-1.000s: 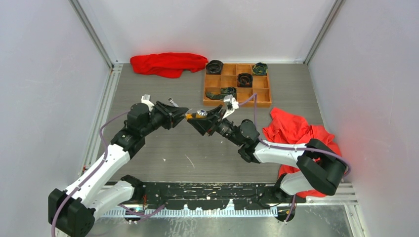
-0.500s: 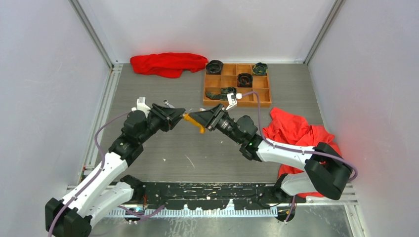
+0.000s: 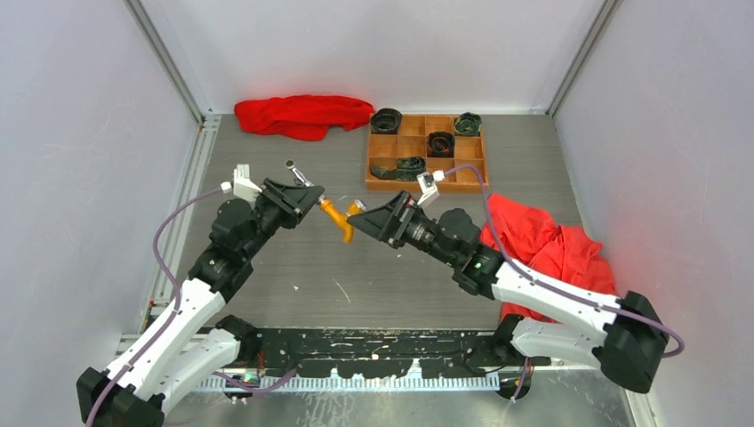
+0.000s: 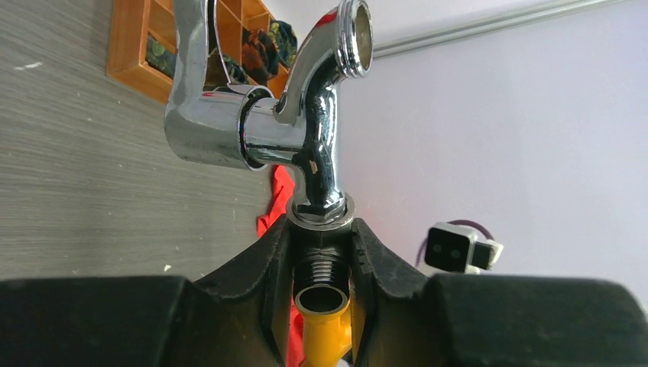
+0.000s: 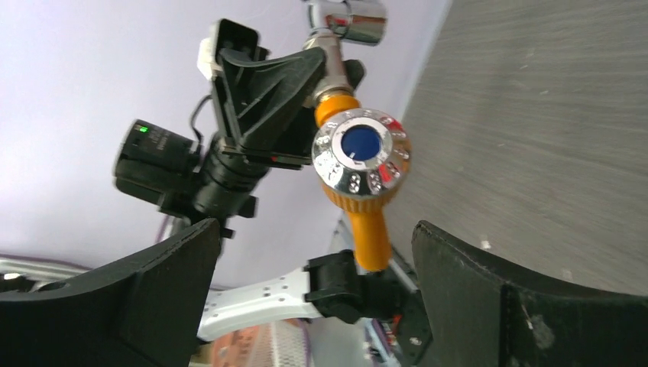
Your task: Install the water faucets
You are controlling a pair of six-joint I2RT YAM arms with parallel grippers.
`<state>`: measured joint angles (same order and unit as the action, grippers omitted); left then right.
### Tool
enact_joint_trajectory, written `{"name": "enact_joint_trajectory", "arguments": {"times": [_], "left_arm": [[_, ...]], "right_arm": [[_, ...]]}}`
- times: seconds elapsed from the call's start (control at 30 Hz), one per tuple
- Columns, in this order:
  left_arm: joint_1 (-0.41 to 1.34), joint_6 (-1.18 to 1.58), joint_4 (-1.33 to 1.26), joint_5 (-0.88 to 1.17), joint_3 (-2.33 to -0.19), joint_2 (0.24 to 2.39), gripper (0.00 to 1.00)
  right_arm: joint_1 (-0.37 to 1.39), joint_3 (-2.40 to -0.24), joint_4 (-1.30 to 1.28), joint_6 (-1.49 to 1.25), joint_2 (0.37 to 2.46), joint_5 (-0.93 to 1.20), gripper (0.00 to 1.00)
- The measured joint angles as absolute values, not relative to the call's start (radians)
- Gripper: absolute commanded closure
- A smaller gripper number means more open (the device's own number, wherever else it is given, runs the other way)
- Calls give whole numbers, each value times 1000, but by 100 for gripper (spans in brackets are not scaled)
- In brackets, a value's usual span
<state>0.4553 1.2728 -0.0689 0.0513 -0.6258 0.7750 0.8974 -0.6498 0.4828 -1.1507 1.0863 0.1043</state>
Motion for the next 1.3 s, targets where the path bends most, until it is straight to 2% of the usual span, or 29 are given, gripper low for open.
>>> {"name": "enact_joint_trajectory", "arguments": {"times": [0.3,0.43,0.6,0.77,0.9,1.13,1.3], "left_arm": [[455,1103,56,54,-768,775,100],[455,1008,65,77,-814,780,100],[455,908,70,127,-844,805,100],[455,855,115,142,-869,811,100],[455,860,246,142,-964,846,100],[453,931,543,151,-1221,994,100],[451,970,683,150,-1266,1041,100]], "right_arm": [[897,-684,181,-817,864,-69,0],[897,-755,139,-588,820,-84,0],[897,-834,134,-301,818,31,0],[905,-844,133,-8,821,251,3],[945,-841,125,188,825,281,0],[1180,-817,149,605,870,78,0],[1357,-725,305,923,967,-171,0]]}}
